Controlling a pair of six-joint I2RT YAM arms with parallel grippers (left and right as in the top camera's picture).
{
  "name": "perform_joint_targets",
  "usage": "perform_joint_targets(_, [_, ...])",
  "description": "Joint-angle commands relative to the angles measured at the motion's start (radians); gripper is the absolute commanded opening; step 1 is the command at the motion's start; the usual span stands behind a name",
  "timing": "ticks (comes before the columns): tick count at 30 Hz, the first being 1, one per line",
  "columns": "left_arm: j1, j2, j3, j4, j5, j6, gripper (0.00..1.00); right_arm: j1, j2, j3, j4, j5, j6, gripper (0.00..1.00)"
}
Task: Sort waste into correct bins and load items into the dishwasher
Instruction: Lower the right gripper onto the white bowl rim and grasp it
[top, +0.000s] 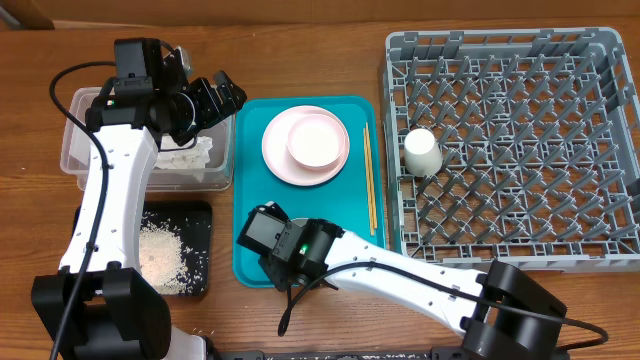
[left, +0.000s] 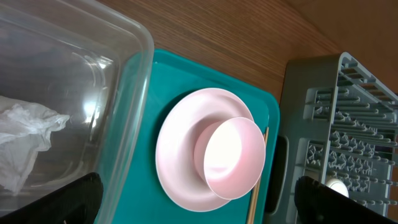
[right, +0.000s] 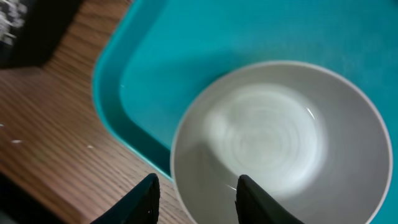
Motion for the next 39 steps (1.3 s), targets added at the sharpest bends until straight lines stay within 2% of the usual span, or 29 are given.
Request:
perform_joint_targets(1, [-0.002, -0.008, 0.026, 0.000, -0.007, 0.007, 1.00, 0.001, -0.024, -0.042, 0.037, 0.009, 0.005, 0.43])
perform_joint_targets(5, [-0.002, -0.008, 0.026, 0.000, -0.007, 0.007, 1.00, 0.001, -0.024, -0.060, 0.076, -0.061, 0.002, 0.43])
perform_joint_targets(17, [-0.002, -0.008, 0.026, 0.000, -0.007, 0.007, 1.00, 0.003, -0.009, -0.092, 0.130, -0.060, 0.001, 0.42])
perform_joint_targets(22, [-0.002, -0.008, 0.026, 0.000, -0.007, 0.007, 1.00, 0.003, -0.007, -0.097, 0.132, -0.061, 0.002, 0.36])
perform_joint_targets(36, [-0.002, -0.008, 0.026, 0.000, -0.007, 0.007, 1.00, 0.003, 0.014, -0.113, 0.136, -0.102, -0.029, 0.36])
perform_joint_targets(39, [-0.002, -0.008, 0.026, 0.000, -0.007, 0.007, 1.00, 0.003, 0.020, -0.113, 0.135, -0.102, -0.040, 0.33])
